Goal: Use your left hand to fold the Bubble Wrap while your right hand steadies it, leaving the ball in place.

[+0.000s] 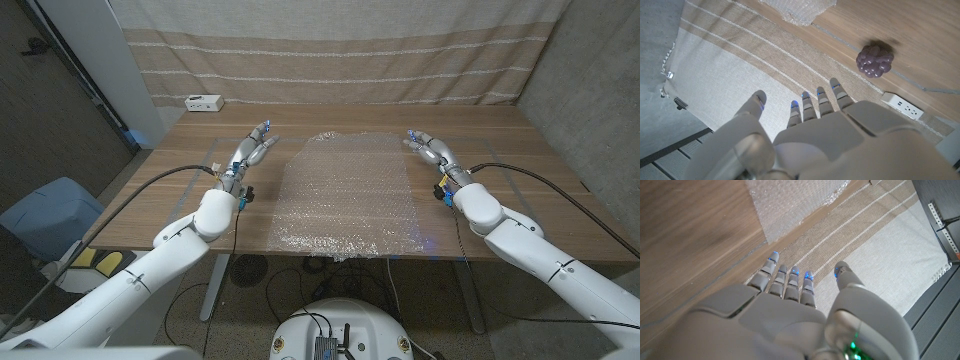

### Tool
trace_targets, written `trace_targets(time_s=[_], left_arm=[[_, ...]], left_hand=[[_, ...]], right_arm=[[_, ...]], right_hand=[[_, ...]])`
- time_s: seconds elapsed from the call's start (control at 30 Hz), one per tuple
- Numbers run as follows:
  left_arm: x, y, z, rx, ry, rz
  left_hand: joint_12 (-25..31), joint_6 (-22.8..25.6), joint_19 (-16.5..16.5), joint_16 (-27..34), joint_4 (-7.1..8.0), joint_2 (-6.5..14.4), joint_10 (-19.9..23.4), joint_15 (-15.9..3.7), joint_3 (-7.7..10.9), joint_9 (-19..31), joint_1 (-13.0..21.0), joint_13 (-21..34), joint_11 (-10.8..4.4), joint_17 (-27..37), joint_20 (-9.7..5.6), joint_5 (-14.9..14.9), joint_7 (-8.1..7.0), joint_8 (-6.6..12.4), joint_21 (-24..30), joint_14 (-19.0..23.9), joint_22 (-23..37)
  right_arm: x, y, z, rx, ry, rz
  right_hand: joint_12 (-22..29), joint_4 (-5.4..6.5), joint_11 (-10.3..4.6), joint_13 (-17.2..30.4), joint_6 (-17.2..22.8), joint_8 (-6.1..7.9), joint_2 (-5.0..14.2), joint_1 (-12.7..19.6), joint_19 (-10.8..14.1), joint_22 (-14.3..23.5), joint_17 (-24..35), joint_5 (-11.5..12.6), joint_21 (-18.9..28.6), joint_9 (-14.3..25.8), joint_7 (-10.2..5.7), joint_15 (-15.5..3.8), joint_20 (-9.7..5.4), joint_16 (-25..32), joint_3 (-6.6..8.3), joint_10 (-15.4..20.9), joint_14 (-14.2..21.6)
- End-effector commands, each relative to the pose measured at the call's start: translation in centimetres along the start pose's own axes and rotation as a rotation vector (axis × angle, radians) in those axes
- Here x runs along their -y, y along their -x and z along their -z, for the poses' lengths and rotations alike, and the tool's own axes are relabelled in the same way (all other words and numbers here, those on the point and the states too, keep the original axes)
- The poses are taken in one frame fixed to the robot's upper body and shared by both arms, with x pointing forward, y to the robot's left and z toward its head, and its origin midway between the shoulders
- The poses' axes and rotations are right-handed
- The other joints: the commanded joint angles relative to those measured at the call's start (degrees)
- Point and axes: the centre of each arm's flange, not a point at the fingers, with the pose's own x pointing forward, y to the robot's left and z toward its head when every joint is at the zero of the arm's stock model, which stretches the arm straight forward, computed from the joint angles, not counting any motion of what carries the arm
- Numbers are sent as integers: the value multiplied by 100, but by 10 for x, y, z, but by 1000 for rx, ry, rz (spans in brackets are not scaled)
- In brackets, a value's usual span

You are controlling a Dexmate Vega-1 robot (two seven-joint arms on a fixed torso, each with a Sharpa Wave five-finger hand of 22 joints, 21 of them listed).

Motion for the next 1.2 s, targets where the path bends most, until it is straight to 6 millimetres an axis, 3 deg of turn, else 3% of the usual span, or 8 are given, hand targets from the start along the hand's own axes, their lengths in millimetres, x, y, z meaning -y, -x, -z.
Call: trace_targets(time_s=[0.03,0.37,0.43,0.5,1.2], left_arm=[[-4,22,-25,57,-146,-32],[-3,42,-33,56,-217,-35],[-3,46,-36,57,-236,-35],[-3,50,-38,58,-252,-38],[0,87,-51,79,-360,-21]], left_hand=[[34,81,-48,-12,-44,-4,78,-20,-5,16,40,21,14,24,12,-5,-15,24,-6,13,26],[36,152,-57,-14,-39,-12,135,-39,-19,17,18,24,19,30,23,-5,-21,33,-7,29,30],[35,160,-57,-15,-38,-12,138,-37,-21,17,15,25,16,31,23,-5,-22,34,-7,30,31],[36,172,-62,-16,-36,-11,148,-43,-21,18,12,25,14,32,21,-4,-19,36,-8,30,31],[21,275,-116,-20,-27,-39,221,-92,-55,19,-35,29,-43,38,29,-1,-72,34,-27,64,37]], right_arm=[[0,27,-19,16,168,1],[0,50,-27,11,295,-12],[1,54,-29,11,315,-18],[2,59,-30,11,336,-28],[-5,115,-38,-49,489,-59]], right_hand=[[26,9,-18,21,48,-15,-9,67,61,32,32,-34,1,12,-26,-22,-16,27,53,67,41],[20,25,-42,23,65,-24,-4,99,85,31,45,-37,-1,14,-39,-78,-26,32,74,88,51],[18,31,-46,24,68,-28,0,108,108,32,50,-37,5,15,-42,-86,-63,34,81,95,52],[7,49,-43,26,77,-42,-2,140,179,33,62,-41,21,18,-40,-98,-238,45,98,107,76],[-6,74,-38,30,93,-63,11,209,234,31,83,-47,18,23,-30,-214,-334,59,139,142,105]])
